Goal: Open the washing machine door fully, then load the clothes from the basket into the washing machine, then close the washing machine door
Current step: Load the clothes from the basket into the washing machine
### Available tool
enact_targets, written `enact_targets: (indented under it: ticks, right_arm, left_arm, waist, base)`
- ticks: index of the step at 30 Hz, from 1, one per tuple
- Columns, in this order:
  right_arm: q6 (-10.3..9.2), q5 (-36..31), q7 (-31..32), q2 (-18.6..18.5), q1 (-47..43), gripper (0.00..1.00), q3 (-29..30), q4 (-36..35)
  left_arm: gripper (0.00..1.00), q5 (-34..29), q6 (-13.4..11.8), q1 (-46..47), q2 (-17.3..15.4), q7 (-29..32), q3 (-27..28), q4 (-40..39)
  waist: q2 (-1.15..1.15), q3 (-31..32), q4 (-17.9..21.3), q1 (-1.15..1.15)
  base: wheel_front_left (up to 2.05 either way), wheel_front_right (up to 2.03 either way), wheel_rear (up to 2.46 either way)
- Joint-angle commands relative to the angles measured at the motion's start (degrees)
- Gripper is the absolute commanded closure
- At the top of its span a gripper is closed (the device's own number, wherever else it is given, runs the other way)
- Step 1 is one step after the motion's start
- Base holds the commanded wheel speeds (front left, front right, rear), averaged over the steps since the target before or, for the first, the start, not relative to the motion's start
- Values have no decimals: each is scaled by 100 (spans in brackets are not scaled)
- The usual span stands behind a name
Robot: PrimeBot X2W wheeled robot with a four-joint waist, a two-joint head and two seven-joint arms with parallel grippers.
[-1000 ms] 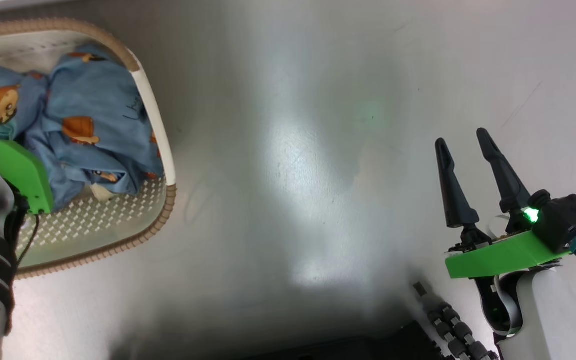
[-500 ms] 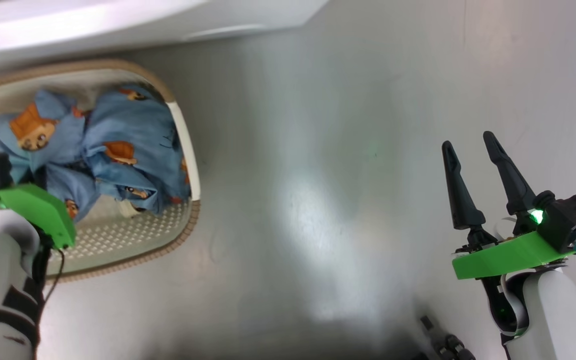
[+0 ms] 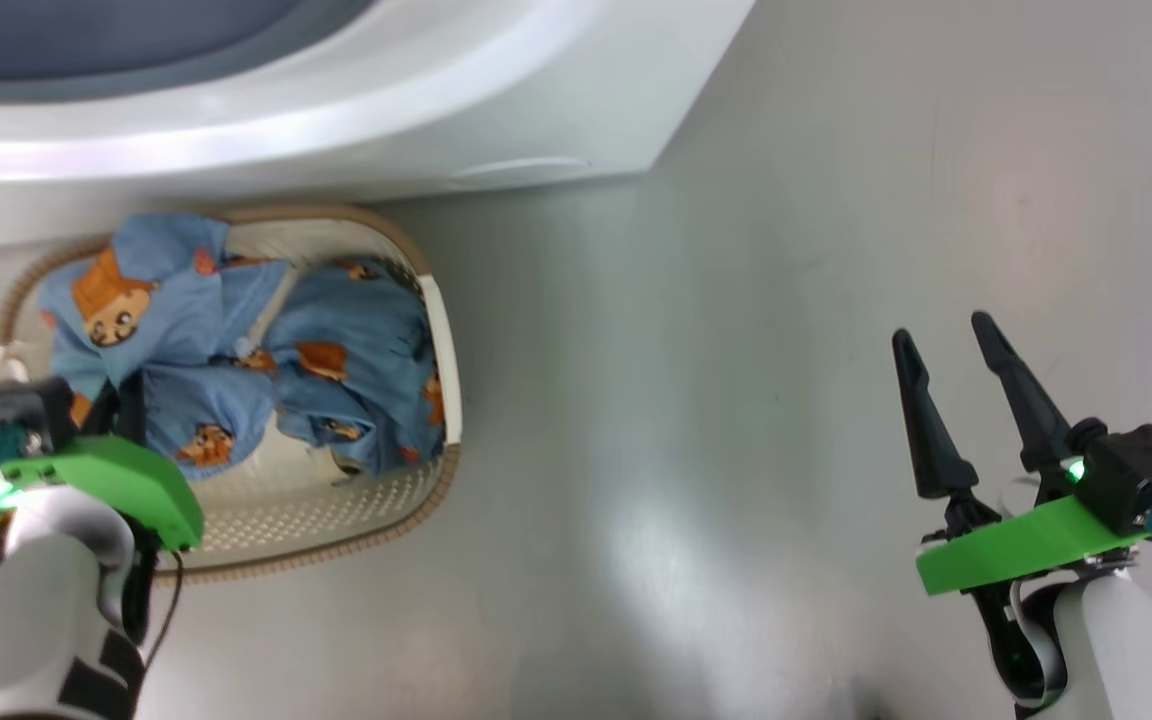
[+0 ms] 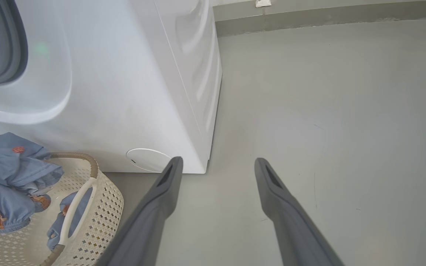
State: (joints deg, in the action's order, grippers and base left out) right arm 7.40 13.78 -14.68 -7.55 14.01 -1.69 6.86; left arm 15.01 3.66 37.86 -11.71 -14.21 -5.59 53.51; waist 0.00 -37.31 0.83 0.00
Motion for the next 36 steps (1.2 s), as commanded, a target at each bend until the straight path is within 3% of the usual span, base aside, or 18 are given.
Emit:
enact_targets:
  ticks: [1,17,36]
  right_arm:
    - [9,20,-31,-29,-218,0,-120,-76]
    - [9,118,-31,-59,-604,0,-166,94]
    - [9,110,46,-68,-1342,0,-98,-2]
  left_arm:
    - [100,10,-71,-290,-213,-77,191,-226]
    - [100,-225,-257,-1956,130,-78,809,-3125]
    - [100,-457,-337,-3441,510,-79,1214,-4587]
  waist:
    - [0,342,-143,0]
    - [0,1602,-253,0]
    - [0,3035,-171,0]
  base:
    - [0,0,0]
    - [0,0,0]
    - [0,0,0]
